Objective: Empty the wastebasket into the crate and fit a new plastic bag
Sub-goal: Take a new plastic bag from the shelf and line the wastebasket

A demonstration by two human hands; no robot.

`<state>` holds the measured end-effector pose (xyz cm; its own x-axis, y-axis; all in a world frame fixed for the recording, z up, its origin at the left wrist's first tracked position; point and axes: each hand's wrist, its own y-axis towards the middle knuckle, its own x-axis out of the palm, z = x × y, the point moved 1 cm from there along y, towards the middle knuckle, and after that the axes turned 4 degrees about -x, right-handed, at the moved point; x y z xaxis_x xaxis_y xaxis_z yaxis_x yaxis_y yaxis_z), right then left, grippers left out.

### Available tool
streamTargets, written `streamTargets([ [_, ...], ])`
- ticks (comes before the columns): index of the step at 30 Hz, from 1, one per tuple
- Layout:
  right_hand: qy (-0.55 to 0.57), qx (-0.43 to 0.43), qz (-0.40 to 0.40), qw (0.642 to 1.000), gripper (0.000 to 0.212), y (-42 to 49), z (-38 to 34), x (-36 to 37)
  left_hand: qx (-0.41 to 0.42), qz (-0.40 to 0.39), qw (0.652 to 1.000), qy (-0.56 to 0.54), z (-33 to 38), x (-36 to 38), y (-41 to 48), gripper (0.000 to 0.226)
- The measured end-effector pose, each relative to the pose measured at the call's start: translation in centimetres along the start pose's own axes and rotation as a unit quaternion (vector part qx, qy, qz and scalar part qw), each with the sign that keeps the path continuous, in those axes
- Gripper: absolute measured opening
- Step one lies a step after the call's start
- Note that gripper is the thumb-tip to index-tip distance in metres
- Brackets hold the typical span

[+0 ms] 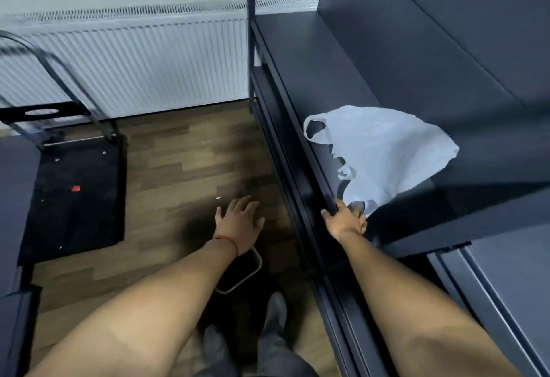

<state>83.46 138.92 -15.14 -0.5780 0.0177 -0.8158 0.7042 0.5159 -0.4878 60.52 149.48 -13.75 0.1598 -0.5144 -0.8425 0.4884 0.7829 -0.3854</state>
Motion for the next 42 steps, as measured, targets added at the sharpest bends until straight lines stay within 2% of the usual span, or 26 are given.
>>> streamTargets([
  [3, -0.055, 0.013, -0.052, 0.997, 0.064, 1.9, 0.8, 0.6, 0.007, 0.023, 1.000, -0.001, -0.4, -0.1, 0.6, 0.057],
  [6, -0.072, -0.014, -0.055, 0.996, 0.064, 2.2, 0.7, 0.8, 0.025, 0.030, 0.999, 0.017, -0.9, -0.1, 0.6, 0.063],
  [13, -0.019, -0.181, 0.011, 0.983, 0.050, -0.8, -5.6, 0.5, 0.010, 0.042, 0.999, 0.022, -1.1, -1.9, 0.7, 0.063],
  [17, 0.027, -0.260, 0.014, 0.965, 0.037, -3.2, -10.2, 0.7, -0.015, 0.065, 0.998, 0.017, -2.1, -4.1, 0.3, 0.060],
  [21, 0.059, -0.318, -0.027, 0.946, 0.033, -6.4, -15.0, 1.6, -0.054, 0.085, 0.995, -0.016, -5.8, -6.1, -0.7, 0.057],
  [26, 0.055, -0.366, -0.057, 0.927, 0.034, -9.2, -18.4, 2.9, -0.106, 0.104, 0.989, -0.019, -11.4, -7.9, -1.9, 0.057],
  [31, 0.063, -0.378, -0.085, 0.920, 0.034, -10.4, -21.1, 3.7, -0.140, 0.099, 0.985, -0.031, -13.4, -8.7, -3.0, 0.057],
  [42, 0.095, -0.435, -0.125, 0.887, 0.030, -13.8, -25.3, 3.9, -0.131, 0.063, 0.987, -0.062, -14.0, -8.9, -2.6, 0.057],
])
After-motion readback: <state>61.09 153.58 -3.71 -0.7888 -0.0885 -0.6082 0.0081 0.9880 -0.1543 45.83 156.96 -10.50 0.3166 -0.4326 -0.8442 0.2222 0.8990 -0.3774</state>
